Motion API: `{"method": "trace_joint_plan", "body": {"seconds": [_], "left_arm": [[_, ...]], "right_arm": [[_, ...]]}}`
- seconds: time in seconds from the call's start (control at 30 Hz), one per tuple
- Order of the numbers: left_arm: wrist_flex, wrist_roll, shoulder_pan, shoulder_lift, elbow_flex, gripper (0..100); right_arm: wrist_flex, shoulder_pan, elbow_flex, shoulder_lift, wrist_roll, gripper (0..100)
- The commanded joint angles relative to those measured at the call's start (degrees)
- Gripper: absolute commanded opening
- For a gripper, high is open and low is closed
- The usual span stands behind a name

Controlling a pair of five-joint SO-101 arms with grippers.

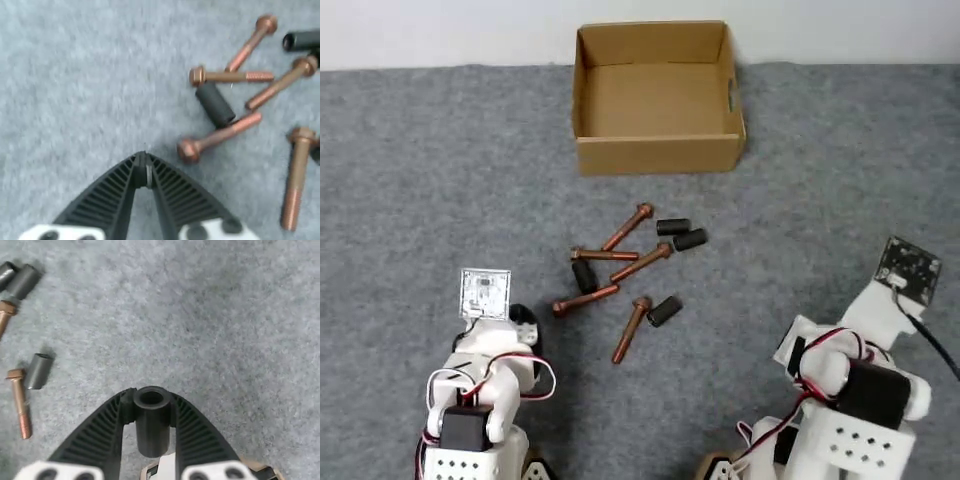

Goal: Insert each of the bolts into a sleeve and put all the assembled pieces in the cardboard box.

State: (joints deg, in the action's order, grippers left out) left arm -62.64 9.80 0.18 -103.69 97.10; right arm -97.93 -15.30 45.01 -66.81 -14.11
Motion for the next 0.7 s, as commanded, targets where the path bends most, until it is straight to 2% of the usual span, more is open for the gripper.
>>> {"method": "trace_joint_plan", "body": {"seconds": [0.0,0.23,0.33,0.53,0.67], "left_arm": [[2.1,0.1,-0.3,-0.3,-6.1,0],[2.0,0.0,0.3,0.1,-17.0,0],[1.8,-0.1,0.3,4.6,-20.9,0],[-0.2,-0.1,1.4,28.9,-39.9,0],[-7.6,-0.1,6.1,46.3,-53.5,0]], "right_arm": [[3.0,-2.0,3.1,-0.6,-0.6,0.9],[3.4,-1.8,3.4,-0.7,-0.5,0.9],[3.4,-1.8,3.5,-0.7,-0.5,0.9],[3.5,-1.8,3.7,-1.5,-0.6,0.9],[5.5,-1.8,5.7,-6.3,-0.5,0.9]]}}
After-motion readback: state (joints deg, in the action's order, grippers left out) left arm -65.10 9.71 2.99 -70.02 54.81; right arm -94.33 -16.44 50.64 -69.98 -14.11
